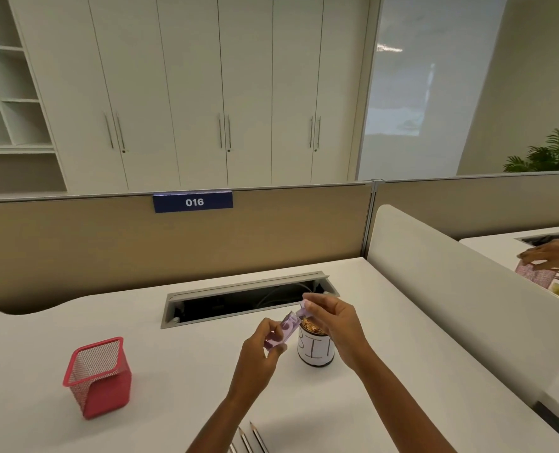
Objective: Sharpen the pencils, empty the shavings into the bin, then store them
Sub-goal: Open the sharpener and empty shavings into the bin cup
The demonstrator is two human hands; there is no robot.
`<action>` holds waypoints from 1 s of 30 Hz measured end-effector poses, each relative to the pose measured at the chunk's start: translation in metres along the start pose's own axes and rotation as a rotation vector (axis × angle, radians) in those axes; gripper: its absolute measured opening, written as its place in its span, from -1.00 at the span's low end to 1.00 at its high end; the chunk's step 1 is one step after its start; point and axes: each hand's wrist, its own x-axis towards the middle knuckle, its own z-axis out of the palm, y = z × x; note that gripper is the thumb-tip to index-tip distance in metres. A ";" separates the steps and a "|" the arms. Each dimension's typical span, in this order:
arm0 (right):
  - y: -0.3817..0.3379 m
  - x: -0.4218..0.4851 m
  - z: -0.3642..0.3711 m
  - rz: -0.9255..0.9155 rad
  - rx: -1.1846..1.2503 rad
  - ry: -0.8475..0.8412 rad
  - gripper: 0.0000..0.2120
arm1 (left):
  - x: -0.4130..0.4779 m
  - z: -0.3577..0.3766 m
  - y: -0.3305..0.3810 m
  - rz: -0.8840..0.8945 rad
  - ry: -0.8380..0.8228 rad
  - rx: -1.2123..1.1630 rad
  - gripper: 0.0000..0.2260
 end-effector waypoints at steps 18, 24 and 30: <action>-0.006 -0.048 0.024 -0.140 -0.269 -0.168 -0.75 | -0.057 -0.032 0.022 -0.072 0.035 -0.093 -0.70; -0.008 -0.058 0.034 -0.222 -0.363 -0.213 -0.76 | -0.070 -0.043 0.026 -0.087 0.050 -0.068 -0.68; -0.008 -0.064 0.048 -0.262 -0.376 -0.137 -0.81 | -0.080 -0.045 0.031 -0.105 0.113 -0.060 -0.67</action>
